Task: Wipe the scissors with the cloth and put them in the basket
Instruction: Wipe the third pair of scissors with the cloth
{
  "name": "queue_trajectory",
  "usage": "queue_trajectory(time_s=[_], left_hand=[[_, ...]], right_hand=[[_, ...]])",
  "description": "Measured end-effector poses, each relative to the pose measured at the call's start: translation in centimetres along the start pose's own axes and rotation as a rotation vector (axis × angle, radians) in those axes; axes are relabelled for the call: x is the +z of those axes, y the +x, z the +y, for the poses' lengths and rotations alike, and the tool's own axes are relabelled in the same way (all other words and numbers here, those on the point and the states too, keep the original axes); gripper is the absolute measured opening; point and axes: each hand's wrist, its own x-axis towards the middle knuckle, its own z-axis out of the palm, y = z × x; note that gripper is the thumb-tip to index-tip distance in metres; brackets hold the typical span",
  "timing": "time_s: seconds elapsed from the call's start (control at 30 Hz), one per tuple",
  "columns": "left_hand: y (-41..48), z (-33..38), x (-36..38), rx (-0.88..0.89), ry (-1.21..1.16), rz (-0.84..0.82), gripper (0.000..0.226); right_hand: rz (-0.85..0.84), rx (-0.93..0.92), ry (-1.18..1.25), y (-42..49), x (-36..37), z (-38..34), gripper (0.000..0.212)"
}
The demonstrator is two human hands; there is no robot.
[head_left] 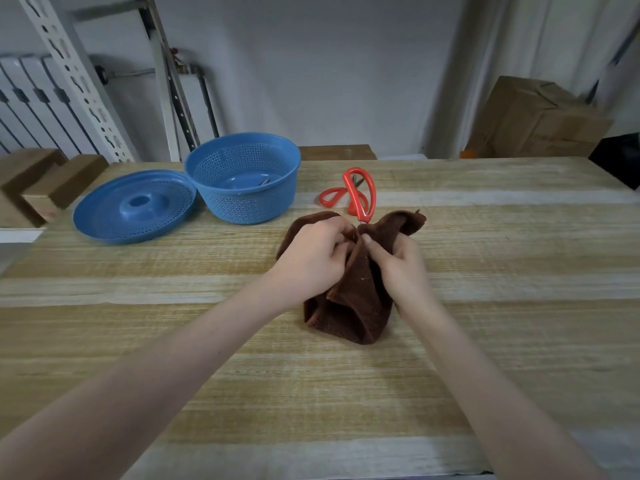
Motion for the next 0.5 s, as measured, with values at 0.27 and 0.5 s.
queue_trajectory(time_s=[0.27,0.5], left_hand=[[0.25,0.10,-0.12,0.022,-0.004,0.010,0.018],[0.59,0.17,-0.32,0.024,-0.004,0.026,0.015]], right_hand=[[-0.111,0.054,0.104,0.40,-0.66,0.25,0.017],[-0.022,-0.011,0.050,0.39,0.10,0.25,0.021]])
